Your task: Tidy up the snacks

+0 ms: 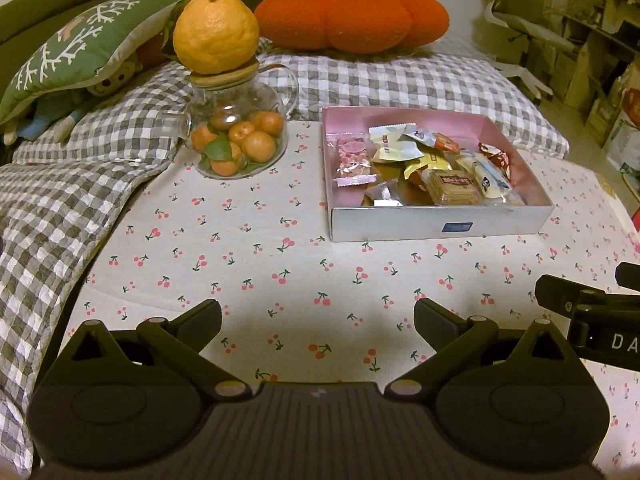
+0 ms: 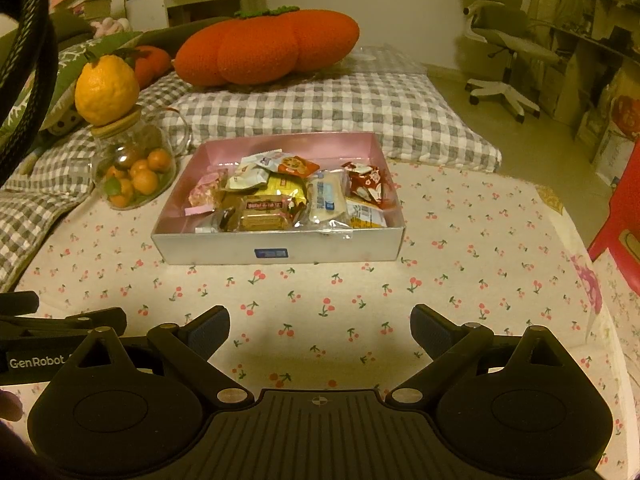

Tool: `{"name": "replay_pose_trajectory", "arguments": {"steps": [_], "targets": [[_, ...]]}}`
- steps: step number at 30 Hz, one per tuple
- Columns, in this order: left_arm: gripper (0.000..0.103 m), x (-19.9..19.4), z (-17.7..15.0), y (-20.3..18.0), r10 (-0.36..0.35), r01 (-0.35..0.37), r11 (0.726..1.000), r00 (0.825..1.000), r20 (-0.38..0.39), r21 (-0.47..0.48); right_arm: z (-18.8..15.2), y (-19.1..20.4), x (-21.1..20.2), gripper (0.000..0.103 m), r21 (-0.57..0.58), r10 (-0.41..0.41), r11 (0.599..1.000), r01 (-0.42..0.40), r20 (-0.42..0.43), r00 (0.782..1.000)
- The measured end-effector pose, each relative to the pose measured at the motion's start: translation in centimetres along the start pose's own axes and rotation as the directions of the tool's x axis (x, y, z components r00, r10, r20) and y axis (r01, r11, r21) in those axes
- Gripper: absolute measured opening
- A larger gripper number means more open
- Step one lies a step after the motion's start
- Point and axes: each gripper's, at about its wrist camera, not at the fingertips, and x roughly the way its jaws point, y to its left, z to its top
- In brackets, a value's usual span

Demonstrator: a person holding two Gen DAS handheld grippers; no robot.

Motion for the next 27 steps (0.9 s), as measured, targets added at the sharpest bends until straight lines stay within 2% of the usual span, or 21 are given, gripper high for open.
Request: {"name": "replay_pose_trajectory", "arguments": {"steps": [27], "targets": [[0.103, 0.14, -0.07, 0.0, 0.002, -0.002, 1.0, 1.0, -0.012, 0.004, -0.1, -0.04, 0.22, 0.099, 0.005, -0.002, 1.0, 0.002, -0.01, 1.0]]}}
